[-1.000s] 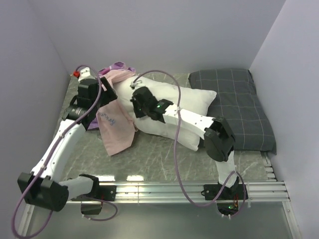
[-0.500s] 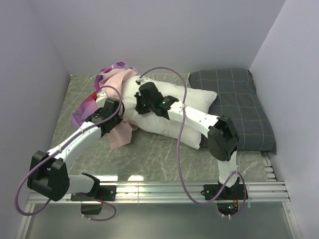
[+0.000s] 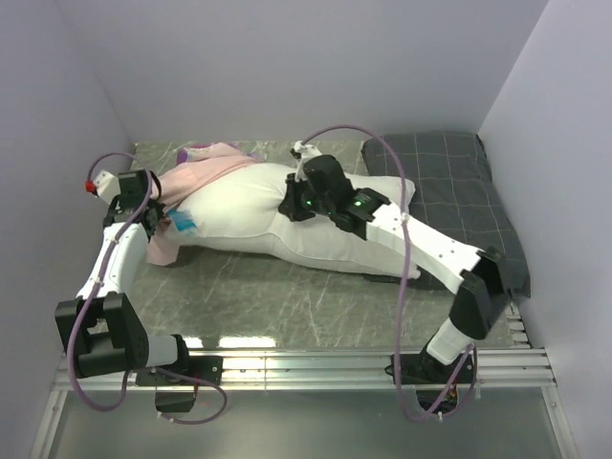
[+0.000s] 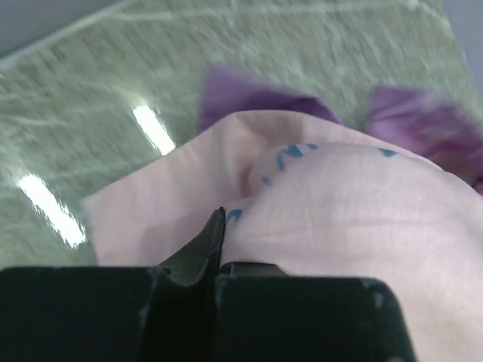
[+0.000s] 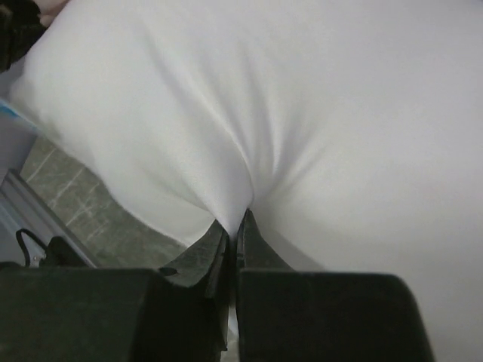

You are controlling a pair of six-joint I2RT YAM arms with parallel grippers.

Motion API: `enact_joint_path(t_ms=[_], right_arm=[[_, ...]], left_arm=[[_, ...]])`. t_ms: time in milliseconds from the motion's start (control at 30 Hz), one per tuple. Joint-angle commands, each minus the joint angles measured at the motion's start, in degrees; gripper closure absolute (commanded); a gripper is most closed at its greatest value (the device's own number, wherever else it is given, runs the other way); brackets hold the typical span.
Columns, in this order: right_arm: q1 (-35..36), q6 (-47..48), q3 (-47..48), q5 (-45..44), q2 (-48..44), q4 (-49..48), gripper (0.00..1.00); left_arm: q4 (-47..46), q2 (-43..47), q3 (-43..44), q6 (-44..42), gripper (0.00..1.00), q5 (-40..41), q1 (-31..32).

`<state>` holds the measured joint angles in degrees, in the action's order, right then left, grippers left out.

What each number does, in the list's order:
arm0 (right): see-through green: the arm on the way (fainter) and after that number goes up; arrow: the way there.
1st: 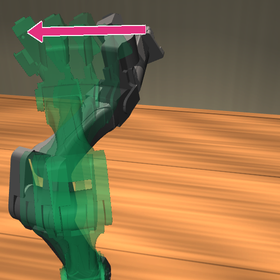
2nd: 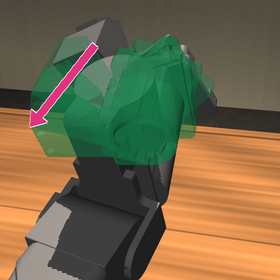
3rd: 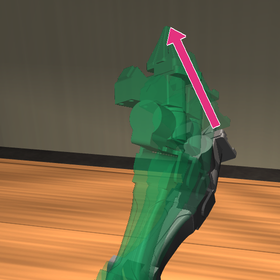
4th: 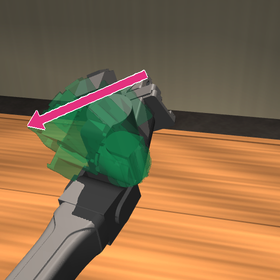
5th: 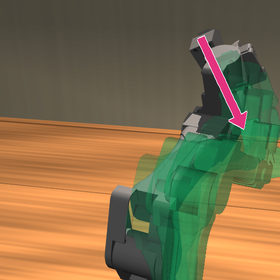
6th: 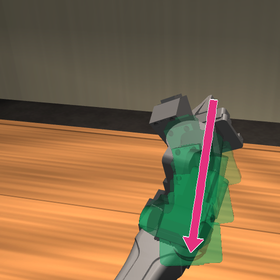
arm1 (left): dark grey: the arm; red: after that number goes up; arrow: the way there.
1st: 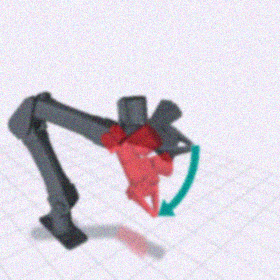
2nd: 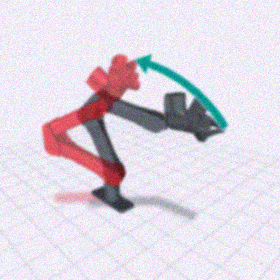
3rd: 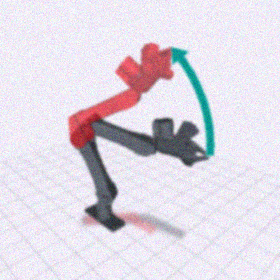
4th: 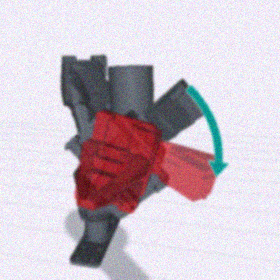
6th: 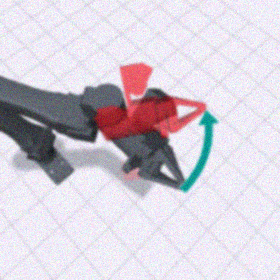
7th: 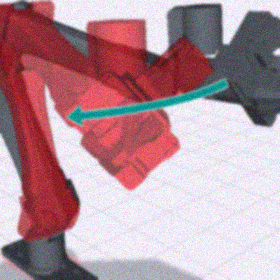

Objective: Remove the pillowcase from the pillow

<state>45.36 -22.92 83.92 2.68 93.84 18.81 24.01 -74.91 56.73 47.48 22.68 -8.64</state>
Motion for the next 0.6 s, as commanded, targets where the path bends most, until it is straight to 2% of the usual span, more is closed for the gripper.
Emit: enact_joint_path(t_ms=[0,200,367,433,567], right_arm=[[-2.4,-0.2,-1.5,0.6,-10.3,-2.6,1.00],[-4.5,-0.2,-3.0,5.1,-19.0,-2.4,1.00],[-6.5,-2.3,0.5,9.2,-21.9,-4.3,1.00],[-7.2,-3.0,3.7,8.5,-21.4,-4.6,1.00],[-7.9,-5.6,7.4,4.4,-20.5,-8.1,1.00]], left_arm=[[-3.2,-3.2,4.5,-0.4,0.99,1.3,-3.4],[-1.9,-8.7,9.7,-0.1,0.99,-1.0,-3.8],[-5.2,-7.9,5.9,0.2,0.99,-5.2,-3.7],[-5.6,-8.1,5.0,0.7,0.99,-6.4,-3.8],[-9.3,-7.3,0.9,2.0,0.98,-14.0,-3.7]])
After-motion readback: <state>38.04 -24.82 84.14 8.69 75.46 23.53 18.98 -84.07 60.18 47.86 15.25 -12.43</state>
